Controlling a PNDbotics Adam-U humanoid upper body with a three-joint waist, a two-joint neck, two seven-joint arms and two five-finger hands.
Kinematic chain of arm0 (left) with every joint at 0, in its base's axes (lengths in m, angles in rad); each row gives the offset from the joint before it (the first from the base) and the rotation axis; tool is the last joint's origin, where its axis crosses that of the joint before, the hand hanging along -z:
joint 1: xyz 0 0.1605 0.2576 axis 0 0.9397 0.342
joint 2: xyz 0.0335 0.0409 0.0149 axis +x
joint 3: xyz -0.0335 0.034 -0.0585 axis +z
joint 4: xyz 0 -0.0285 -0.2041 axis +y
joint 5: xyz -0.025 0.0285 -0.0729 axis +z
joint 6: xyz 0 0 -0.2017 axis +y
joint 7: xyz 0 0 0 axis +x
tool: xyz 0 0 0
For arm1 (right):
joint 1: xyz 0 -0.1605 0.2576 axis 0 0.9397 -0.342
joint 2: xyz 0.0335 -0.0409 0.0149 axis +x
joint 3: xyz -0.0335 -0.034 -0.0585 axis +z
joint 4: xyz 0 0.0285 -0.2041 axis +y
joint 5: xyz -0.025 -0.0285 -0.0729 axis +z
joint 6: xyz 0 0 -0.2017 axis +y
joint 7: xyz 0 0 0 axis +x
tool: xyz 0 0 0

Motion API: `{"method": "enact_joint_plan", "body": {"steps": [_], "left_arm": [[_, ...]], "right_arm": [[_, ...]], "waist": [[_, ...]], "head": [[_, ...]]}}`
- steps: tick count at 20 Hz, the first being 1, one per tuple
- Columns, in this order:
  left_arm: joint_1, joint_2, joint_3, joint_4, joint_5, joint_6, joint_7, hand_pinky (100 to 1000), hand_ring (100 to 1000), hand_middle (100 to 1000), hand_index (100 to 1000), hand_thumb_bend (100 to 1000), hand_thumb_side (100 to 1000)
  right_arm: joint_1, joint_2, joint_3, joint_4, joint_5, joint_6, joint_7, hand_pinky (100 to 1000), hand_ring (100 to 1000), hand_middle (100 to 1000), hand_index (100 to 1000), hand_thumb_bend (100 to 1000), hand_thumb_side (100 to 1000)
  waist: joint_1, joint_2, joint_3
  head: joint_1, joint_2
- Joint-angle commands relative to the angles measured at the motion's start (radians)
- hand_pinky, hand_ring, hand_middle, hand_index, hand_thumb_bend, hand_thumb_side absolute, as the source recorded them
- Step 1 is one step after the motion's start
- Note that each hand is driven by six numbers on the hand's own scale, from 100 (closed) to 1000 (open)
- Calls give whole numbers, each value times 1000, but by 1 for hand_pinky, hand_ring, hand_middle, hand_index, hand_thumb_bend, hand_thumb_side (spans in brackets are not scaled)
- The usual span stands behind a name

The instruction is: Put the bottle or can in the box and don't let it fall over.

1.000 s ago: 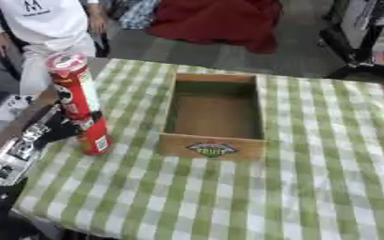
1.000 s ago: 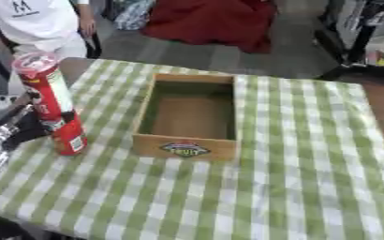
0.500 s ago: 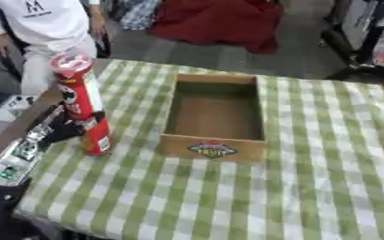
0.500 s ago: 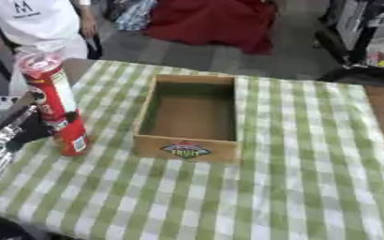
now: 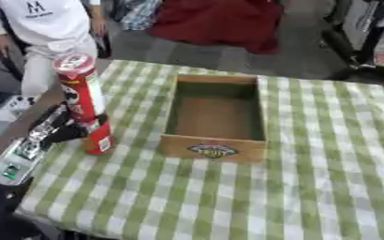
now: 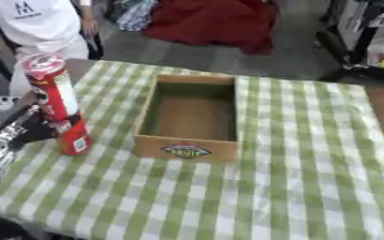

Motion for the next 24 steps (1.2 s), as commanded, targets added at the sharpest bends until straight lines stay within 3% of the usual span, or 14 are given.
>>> {"method": "enact_joint_plan", "body": {"steps": [1, 5, 19, 24], "left_arm": [[-17, 18, 1, -10, -6, 1, 0, 988, 902, 864, 919, 413, 336], [-17, 17, 2, -12, -1, 4, 4, 983, 843, 845, 900, 399, 301], [-17, 11, 3, -9, 14, 35, 32, 937, 766, 737, 861, 284, 244], [-19, 9, 2, -8, 23, 46, 39, 937, 719, 698, 829, 207, 168]], "right_arm": [[-6, -19, -11, -15, -3, -2, 1, 814, 781, 776, 828, 100, 727], [-6, -19, -11, -14, -3, -2, 2, 815, 781, 776, 828, 100, 729], [-7, -20, -12, -14, -6, -3, -2, 816, 775, 768, 828, 100, 727], [-7, -19, -12, -14, -6, -4, -3, 816, 774, 766, 828, 100, 729]], "waist": [[-1, -9, 0], [-1, -9, 1], [-2, -10, 2], [-2, -10, 1]], "head": [[4, -9], [5, -9], [8, -12], [9, -13]]}}
